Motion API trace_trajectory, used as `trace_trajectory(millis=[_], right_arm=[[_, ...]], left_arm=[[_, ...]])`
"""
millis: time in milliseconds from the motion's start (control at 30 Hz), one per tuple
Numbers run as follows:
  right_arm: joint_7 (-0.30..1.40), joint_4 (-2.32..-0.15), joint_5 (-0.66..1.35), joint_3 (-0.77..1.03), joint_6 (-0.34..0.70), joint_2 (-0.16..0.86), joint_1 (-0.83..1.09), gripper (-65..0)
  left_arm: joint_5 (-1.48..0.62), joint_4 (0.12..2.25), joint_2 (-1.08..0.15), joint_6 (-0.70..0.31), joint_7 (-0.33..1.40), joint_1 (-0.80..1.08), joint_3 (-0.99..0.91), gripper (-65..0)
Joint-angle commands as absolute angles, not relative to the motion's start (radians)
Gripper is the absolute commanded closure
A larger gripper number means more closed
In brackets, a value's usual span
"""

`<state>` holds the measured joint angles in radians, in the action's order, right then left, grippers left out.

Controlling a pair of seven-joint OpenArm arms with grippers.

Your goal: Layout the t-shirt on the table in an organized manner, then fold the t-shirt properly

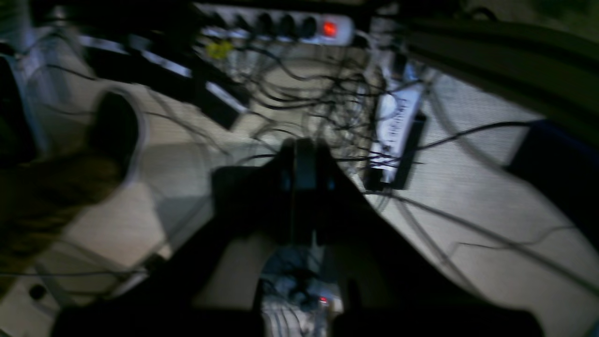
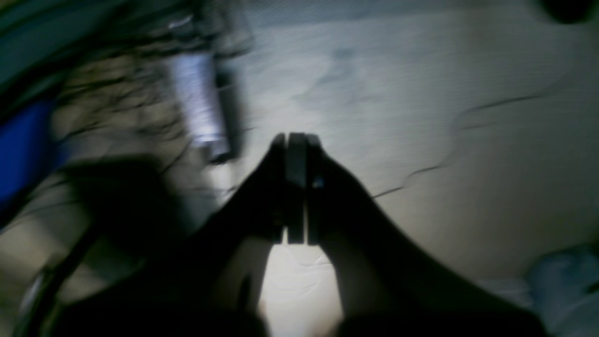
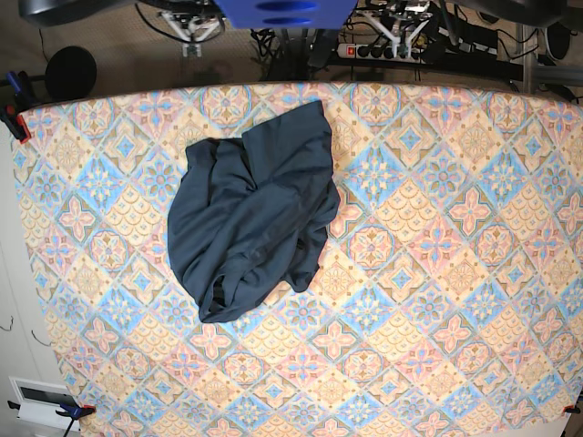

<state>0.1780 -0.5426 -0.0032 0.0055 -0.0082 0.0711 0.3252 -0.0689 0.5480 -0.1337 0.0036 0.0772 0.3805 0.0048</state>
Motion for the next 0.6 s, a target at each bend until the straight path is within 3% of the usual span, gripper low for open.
trace_trajectory(millis=[0, 233, 567], right_arm=[[0.171, -0.576, -0.001, 0.008, -0.002, 0.070, 0.363, 0.0], [0.171, -0.817, 0.001, 0.012, -0.002, 0.071, 0.539, 0.0], [0.171, -1.168, 0.001, 0.159, -0.002, 0.071, 0.756, 0.0]], left_arm=[[-0.070, 0.591, -0.143, 0.004, 0.074, 0.420, 0.005, 0.0], [-0.070, 0.898, -0.191, 0.004, 0.076, 0.628, 0.007, 0.0], [-0.076, 1.374, -0.265, 0.004, 0.076, 0.900, 0.007, 0.0]])
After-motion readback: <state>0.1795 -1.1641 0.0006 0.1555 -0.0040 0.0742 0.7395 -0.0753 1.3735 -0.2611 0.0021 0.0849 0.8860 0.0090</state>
